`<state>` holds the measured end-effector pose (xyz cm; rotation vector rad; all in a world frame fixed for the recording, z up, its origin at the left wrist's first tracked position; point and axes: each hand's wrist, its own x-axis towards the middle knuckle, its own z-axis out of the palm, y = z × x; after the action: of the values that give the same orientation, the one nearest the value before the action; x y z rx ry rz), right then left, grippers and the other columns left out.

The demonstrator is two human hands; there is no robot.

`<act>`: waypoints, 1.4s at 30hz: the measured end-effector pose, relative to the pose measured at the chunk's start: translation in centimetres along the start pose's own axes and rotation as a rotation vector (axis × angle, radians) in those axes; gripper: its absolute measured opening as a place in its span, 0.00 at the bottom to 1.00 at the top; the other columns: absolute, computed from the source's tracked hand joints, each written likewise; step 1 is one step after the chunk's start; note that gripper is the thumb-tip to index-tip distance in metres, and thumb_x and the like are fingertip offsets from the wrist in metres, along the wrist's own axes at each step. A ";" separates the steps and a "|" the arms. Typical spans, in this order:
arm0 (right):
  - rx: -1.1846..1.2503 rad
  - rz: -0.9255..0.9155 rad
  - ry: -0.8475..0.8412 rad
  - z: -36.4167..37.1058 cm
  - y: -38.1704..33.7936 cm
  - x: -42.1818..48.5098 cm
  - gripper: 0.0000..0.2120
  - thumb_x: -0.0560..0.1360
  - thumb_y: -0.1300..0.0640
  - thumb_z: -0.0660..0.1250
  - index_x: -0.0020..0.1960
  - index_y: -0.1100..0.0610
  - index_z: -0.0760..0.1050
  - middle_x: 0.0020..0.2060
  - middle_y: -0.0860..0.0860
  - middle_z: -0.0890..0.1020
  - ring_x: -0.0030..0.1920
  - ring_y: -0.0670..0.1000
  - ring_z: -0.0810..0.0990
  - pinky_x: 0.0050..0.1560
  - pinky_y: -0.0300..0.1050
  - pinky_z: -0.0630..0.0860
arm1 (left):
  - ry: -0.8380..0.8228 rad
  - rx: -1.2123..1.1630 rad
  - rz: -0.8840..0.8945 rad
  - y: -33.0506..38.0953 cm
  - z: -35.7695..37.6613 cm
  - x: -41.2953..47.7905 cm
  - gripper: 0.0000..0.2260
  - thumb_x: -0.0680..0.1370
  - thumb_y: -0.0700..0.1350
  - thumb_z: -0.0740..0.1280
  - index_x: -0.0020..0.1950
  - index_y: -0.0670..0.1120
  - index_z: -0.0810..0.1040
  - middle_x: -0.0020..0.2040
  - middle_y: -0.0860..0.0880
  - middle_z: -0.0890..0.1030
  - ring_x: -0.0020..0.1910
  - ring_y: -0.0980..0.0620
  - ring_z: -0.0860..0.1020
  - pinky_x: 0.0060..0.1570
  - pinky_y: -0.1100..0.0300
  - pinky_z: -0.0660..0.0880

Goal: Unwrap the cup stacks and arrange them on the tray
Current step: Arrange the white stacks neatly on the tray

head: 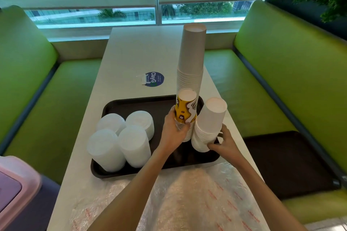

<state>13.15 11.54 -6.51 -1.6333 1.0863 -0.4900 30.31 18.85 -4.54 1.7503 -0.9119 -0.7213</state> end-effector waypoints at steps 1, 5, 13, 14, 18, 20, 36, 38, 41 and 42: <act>-0.001 0.006 0.001 0.0 0.0 -0.2 0.39 0.67 0.66 0.74 0.72 0.53 0.59 0.61 0.48 0.67 0.61 0.50 0.68 0.61 0.52 0.73 | -0.017 0.000 -0.004 0.3 0.0 0.2 0.30 0.76 0.45 0.68 0.75 0.52 0.59 0.72 0.49 0.67 0.70 0.51 0.67 0.69 0.51 0.66; -0.004 0.014 0.002 0.1 0.1 -0.6 0.36 0.70 0.67 0.71 0.72 0.53 0.59 0.61 0.49 0.70 0.62 0.51 0.70 0.63 0.55 0.72 | -0.067 -0.054 -0.005 1.5 0.1 0.5 0.22 0.82 0.46 0.58 0.75 0.50 0.59 0.73 0.50 0.66 0.70 0.54 0.65 0.69 0.54 0.62; 0.028 0.014 0.039 0.1 0.6 -0.8 0.25 0.73 0.65 0.67 0.67 0.51 0.65 0.58 0.47 0.73 0.55 0.50 0.74 0.55 0.46 0.72 | -0.130 -0.165 -0.089 2.2 1.1 0.7 0.20 0.84 0.48 0.48 0.77 0.50 0.54 0.76 0.47 0.61 0.75 0.47 0.59 0.73 0.50 0.57; 0.045 0.003 0.041 0.0 0.6 -0.9 0.23 0.73 0.64 0.65 0.65 0.51 0.67 0.57 0.47 0.74 0.53 0.49 0.75 0.52 0.45 0.73 | -0.135 -0.174 -0.094 2.2 1.3 0.8 0.20 0.84 0.49 0.48 0.77 0.50 0.54 0.76 0.47 0.61 0.75 0.47 0.59 0.73 0.49 0.56; 0.129 0.047 0.148 -0.2 0.3 -0.4 0.17 0.78 0.70 0.52 0.60 0.56 0.71 0.52 0.55 0.78 0.46 0.51 0.77 0.45 0.43 0.75 | -0.141 -0.258 -0.108 1.5 1.8 0.7 0.22 0.84 0.51 0.48 0.77 0.51 0.52 0.77 0.48 0.59 0.76 0.47 0.58 0.74 0.47 0.55; 0.233 0.084 0.243 -0.1 -0.4 0.0 0.14 0.81 0.66 0.50 0.61 0.58 0.71 0.50 0.56 0.78 0.46 0.50 0.76 0.47 0.44 0.74 | -0.111 -0.253 -0.131 1.3 2.2 0.3 0.23 0.83 0.54 0.48 0.78 0.53 0.50 0.78 0.50 0.57 0.76 0.48 0.56 0.74 0.49 0.53; 0.774 0.104 0.207 3.3 -3.2 2.3 0.08 0.81 0.59 0.55 0.46 0.51 0.70 0.40 0.49 0.77 0.38 0.45 0.79 0.36 0.33 0.76 | 0.039 -0.446 -0.240 -0.2 6.6 -1.1 0.50 0.60 0.83 0.47 0.77 0.58 0.53 0.76 0.55 0.62 0.74 0.53 0.62 0.73 0.48 0.61; 0.821 0.078 0.208 3.4 -2.8 2.5 0.01 0.77 0.55 0.62 0.46 0.51 0.70 0.39 0.49 0.77 0.34 0.42 0.80 0.34 0.31 0.77 | 0.040 -0.448 -0.221 -0.2 6.7 -1.2 0.46 0.62 0.81 0.47 0.75 0.59 0.54 0.76 0.54 0.61 0.74 0.53 0.61 0.73 0.48 0.60; 0.755 0.058 0.203 3.5 -2.2 2.6 0.10 0.83 0.59 0.53 0.48 0.51 0.71 0.40 0.47 0.79 0.37 0.43 0.81 0.45 0.37 0.78 | 0.063 -0.470 -0.211 -0.7 6.9 -1.0 0.51 0.59 0.83 0.48 0.77 0.57 0.53 0.75 0.54 0.62 0.74 0.53 0.62 0.73 0.48 0.60; 0.744 0.069 0.216 3.6 -2.0 2.6 0.11 0.83 0.60 0.52 0.49 0.51 0.71 0.40 0.47 0.79 0.38 0.44 0.81 0.47 0.39 0.78 | 0.065 -0.477 -0.216 -0.7 7.0 -0.9 0.53 0.58 0.84 0.48 0.77 0.57 0.53 0.75 0.54 0.62 0.74 0.53 0.63 0.73 0.47 0.61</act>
<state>17.99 11.32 -6.43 -0.8993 0.9490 -0.9123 24.38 16.31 -7.49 1.4437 -0.4587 -0.9297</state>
